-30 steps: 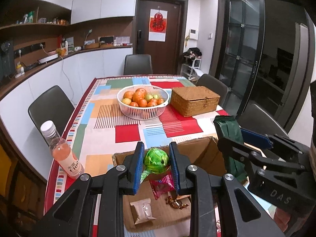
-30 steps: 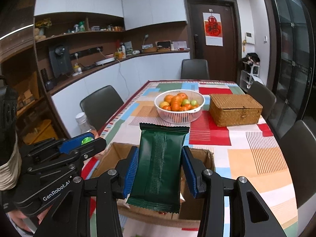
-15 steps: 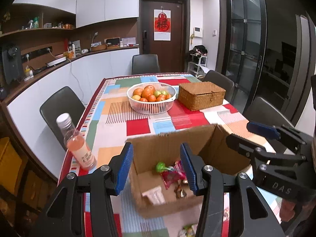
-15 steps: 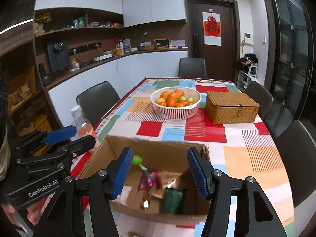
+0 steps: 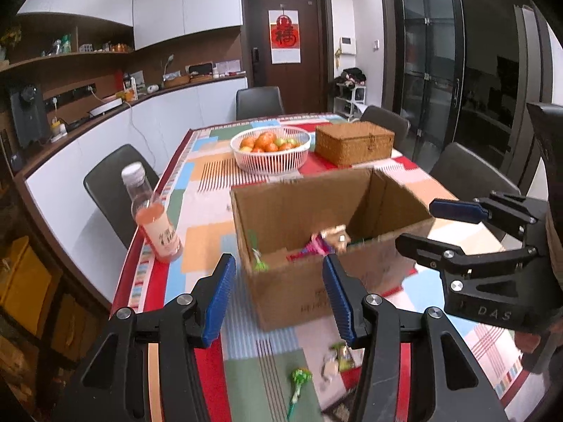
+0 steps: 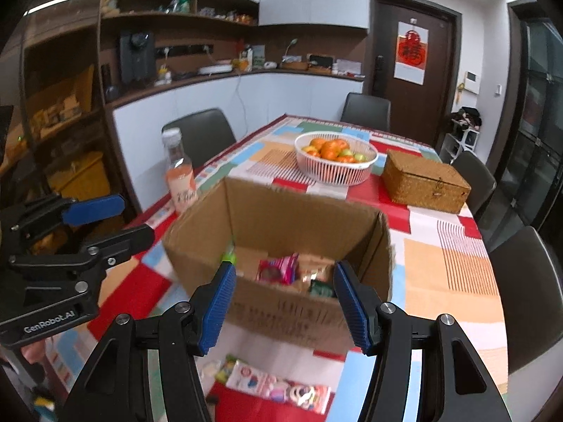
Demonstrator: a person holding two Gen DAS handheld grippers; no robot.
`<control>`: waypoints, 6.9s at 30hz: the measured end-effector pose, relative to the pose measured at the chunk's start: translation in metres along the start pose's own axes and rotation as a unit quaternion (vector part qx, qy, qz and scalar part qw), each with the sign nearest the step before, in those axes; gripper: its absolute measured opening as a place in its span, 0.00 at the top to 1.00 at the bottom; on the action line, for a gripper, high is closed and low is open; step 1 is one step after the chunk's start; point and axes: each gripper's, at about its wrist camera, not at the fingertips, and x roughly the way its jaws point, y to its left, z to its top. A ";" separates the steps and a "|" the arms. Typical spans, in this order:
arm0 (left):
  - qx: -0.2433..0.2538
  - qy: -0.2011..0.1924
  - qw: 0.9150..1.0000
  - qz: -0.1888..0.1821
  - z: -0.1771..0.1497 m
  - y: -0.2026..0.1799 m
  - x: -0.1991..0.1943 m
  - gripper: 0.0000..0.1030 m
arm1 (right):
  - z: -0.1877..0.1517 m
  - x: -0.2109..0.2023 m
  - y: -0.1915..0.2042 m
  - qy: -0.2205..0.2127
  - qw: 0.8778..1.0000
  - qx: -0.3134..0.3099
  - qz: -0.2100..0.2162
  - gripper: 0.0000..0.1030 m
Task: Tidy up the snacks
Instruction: 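Withdraw both tools from the box toward the table, then grasp the green lollipop with the left gripper while the right grasps the dark chocolate bar, then carry both snacks over the box and open both grippers to release them, then return both tools from the box to the remaining snacks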
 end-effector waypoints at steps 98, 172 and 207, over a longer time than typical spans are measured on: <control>0.015 0.159 0.984 -0.083 -0.115 -0.011 0.074 0.74 | -0.126 0.040 0.025 0.191 0.977 0.081 0.041 0.51; 0.014 -0.015 1.000 -0.005 0.023 -0.017 0.023 0.34 | 0.025 0.015 -0.031 0.013 1.000 0.018 0.007 0.38; 0.023 0.198 0.980 -0.009 -0.117 -0.036 0.076 0.31 | -0.116 0.082 0.012 0.249 0.958 -0.143 0.026 0.38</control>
